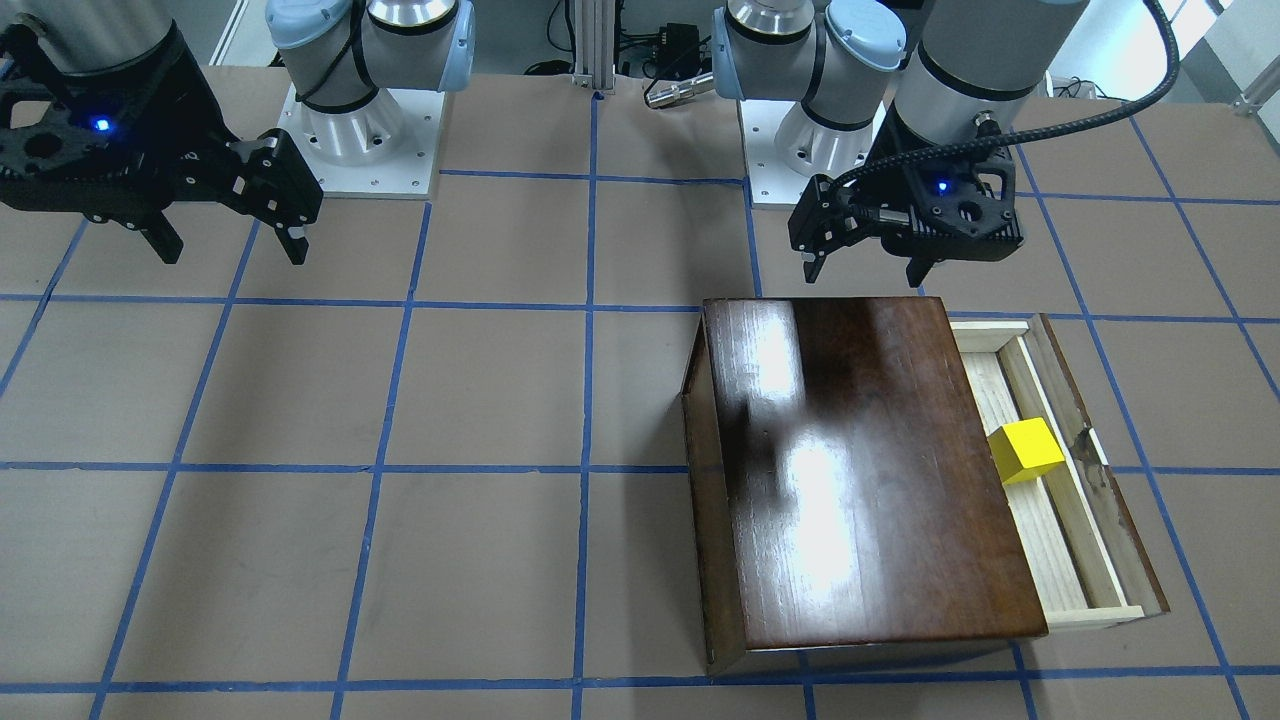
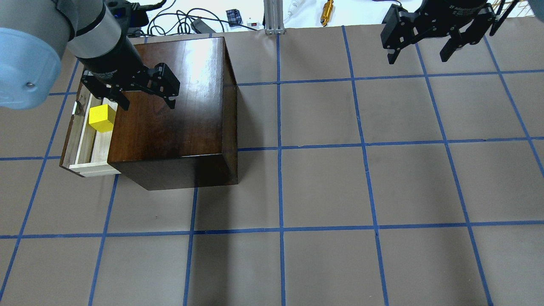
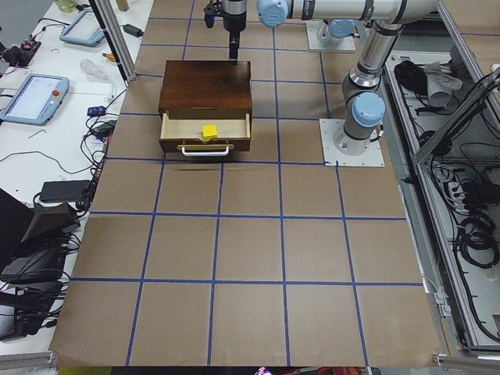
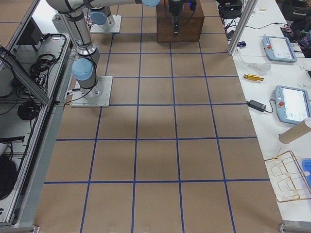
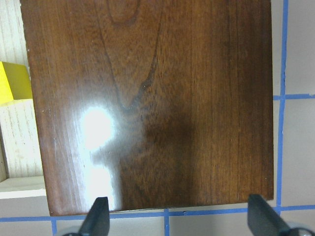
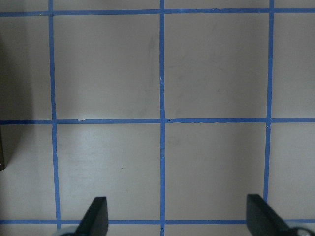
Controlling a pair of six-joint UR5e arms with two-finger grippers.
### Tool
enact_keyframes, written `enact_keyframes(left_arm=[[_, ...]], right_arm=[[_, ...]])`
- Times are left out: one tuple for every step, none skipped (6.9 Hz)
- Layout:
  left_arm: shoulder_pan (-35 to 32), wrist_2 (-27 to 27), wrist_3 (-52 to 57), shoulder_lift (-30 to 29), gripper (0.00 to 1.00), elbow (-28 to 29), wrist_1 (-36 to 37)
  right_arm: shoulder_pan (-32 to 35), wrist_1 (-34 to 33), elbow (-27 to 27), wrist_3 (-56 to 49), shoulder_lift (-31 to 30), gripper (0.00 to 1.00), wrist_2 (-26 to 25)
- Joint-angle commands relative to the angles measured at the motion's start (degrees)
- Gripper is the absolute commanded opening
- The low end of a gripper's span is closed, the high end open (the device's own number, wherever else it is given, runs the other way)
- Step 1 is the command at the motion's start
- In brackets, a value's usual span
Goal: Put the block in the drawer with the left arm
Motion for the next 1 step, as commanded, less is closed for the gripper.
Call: enact_keyframes(left_arm=[[0.03, -0.06, 0.1, 0.02, 1.0, -0.07, -0.04]], right_arm=[[0.0, 0.0, 0.0, 0.0, -0.07, 1.0, 0.02]])
